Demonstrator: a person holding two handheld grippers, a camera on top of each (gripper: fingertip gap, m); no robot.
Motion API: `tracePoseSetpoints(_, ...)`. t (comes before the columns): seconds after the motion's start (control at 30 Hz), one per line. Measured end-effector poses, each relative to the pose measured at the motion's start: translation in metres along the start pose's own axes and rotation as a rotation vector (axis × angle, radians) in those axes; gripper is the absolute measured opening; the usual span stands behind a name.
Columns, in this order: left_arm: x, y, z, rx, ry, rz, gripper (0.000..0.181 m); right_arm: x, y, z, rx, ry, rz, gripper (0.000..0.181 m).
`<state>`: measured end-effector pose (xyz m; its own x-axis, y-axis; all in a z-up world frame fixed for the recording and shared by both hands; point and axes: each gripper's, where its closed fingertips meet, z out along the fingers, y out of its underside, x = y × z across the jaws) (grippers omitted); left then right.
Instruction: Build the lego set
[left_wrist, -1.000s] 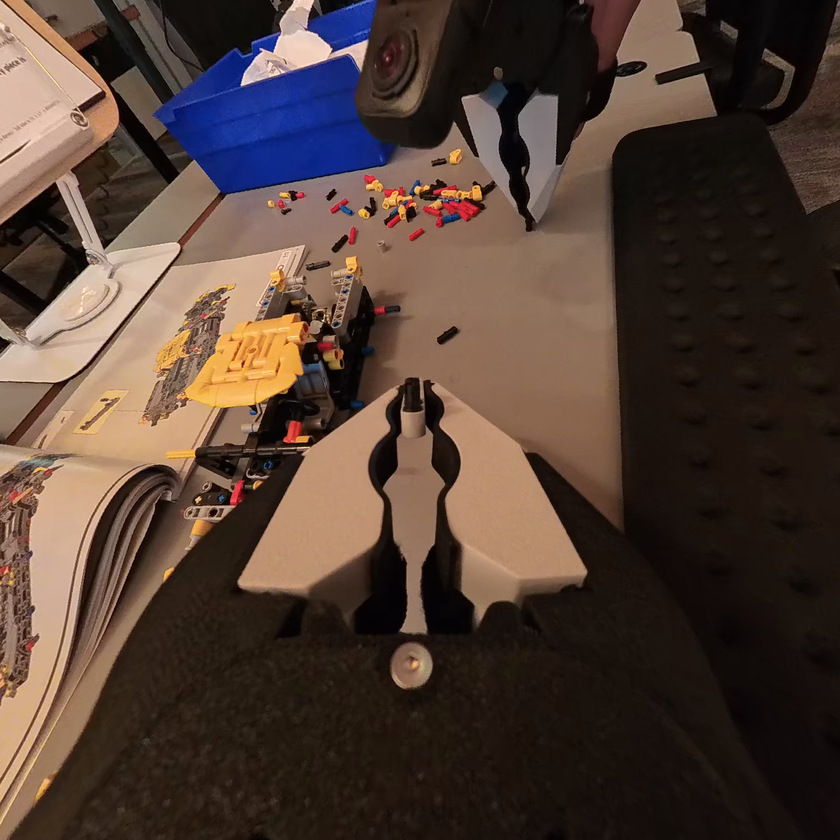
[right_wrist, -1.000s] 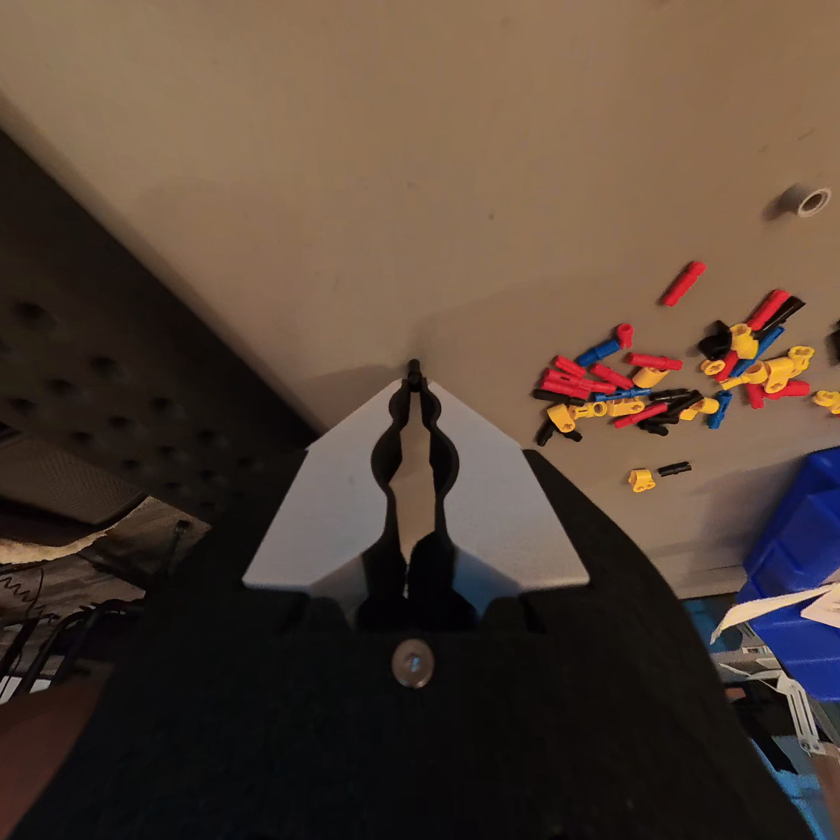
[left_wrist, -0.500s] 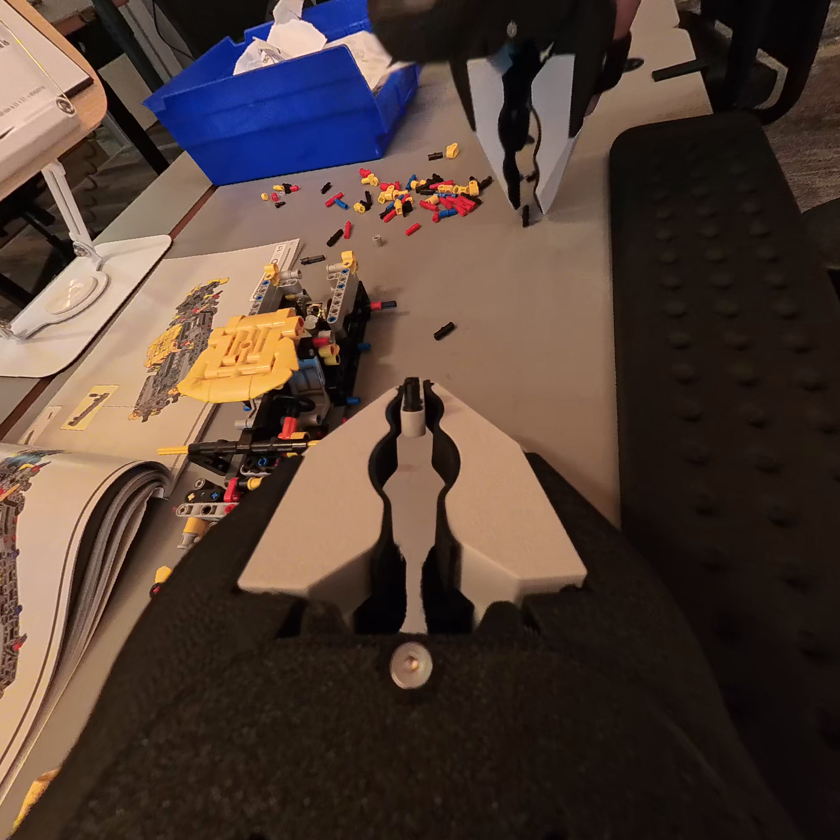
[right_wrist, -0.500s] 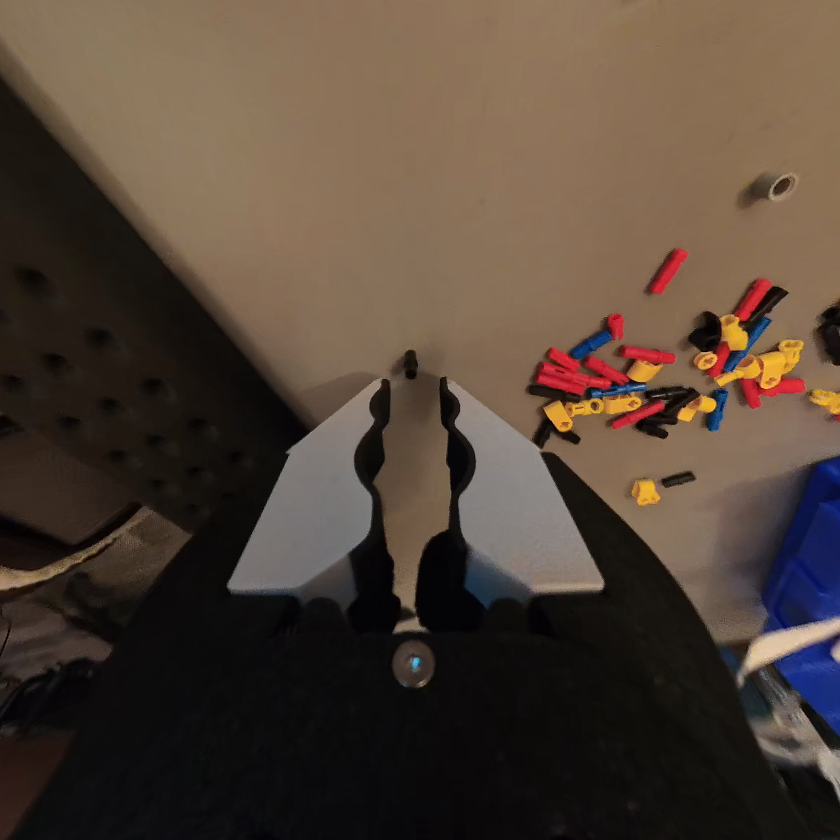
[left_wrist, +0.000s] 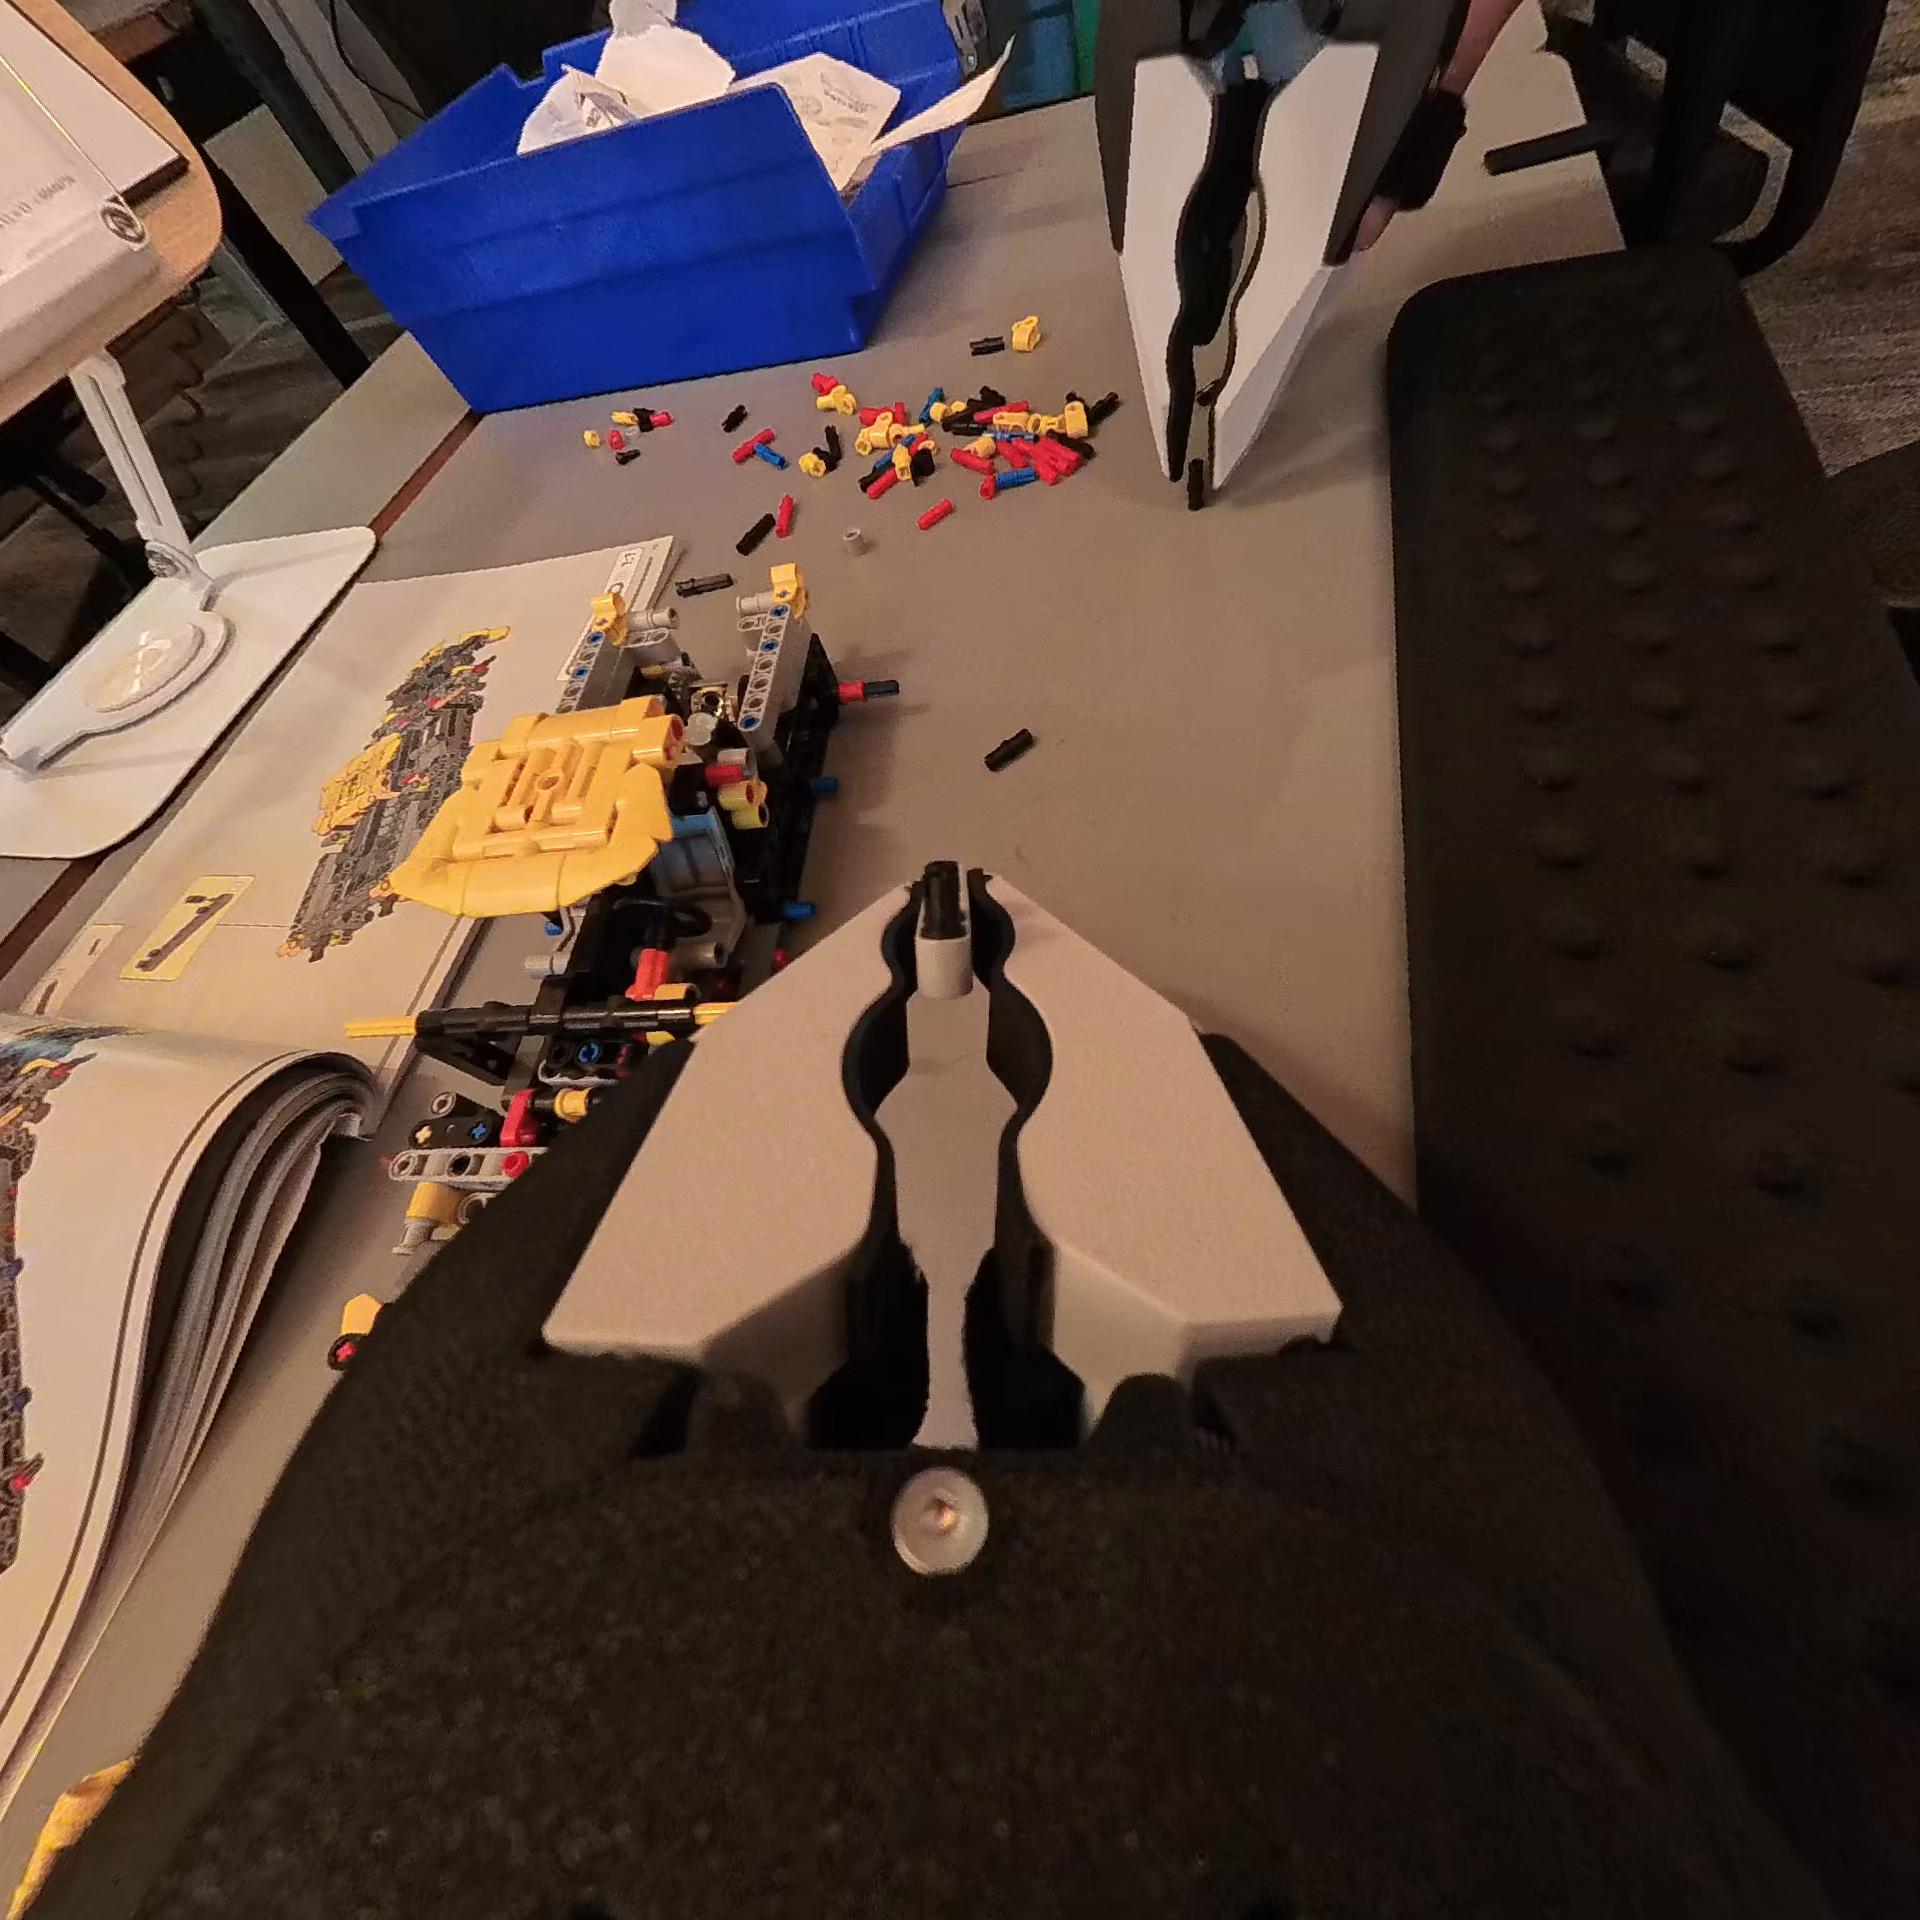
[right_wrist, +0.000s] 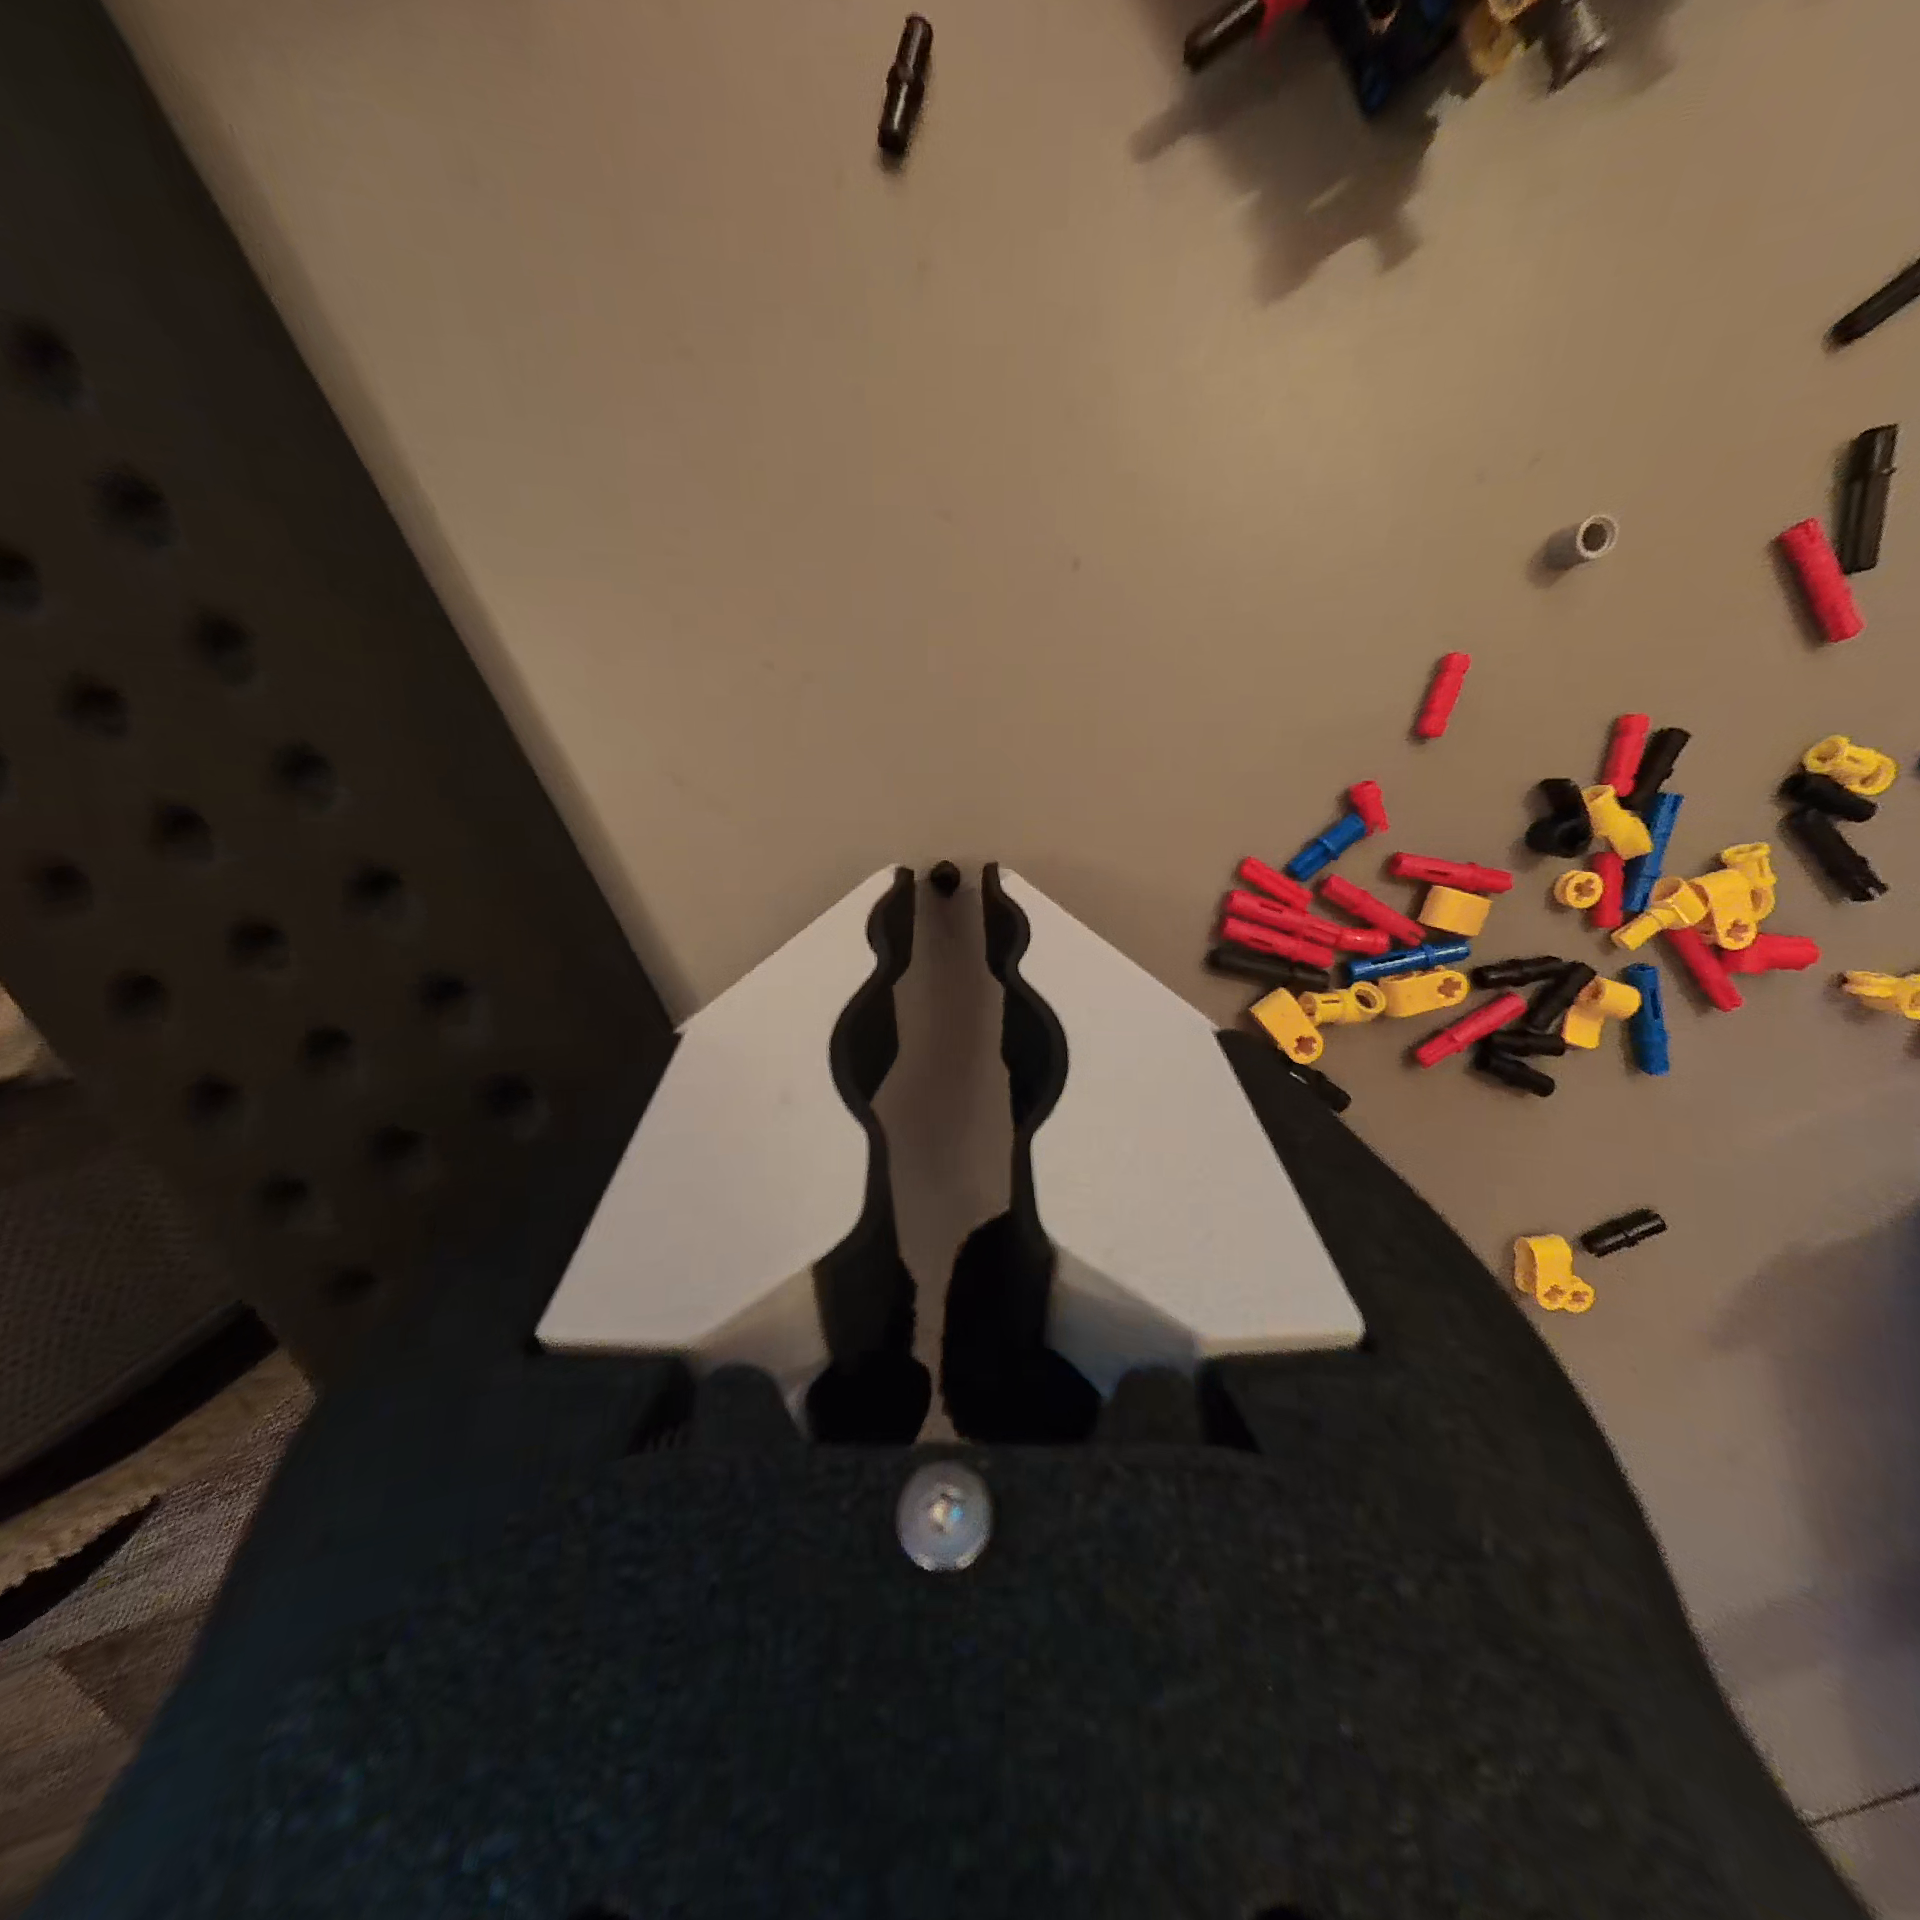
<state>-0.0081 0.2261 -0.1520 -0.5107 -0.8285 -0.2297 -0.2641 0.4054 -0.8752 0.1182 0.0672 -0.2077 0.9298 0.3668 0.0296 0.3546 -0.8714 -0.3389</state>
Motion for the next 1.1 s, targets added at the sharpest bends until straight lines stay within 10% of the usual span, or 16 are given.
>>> tracePoseSetpoints(0.33, -0.001, -0.004, -0.002, 0.02, -0.003, -0.003, 0.007, -0.004, -0.013, -0.001, 0.024, -0.021, -0.019, 0.005)
tracePoseSetpoints(0.63, 0.004, -0.039, -0.021, 0.218, 0.016, 0.0, 0.007, -0.075, -0.206, -0.058, 0.604, -0.077, -0.151, 0.004)
tracePoseSetpoints(1.1, 0.008, -0.036, -0.018, 0.188, 0.022, 0.032, 0.007, -0.075, -0.221, -0.033, 0.563, -0.075, -0.168, 0.004)
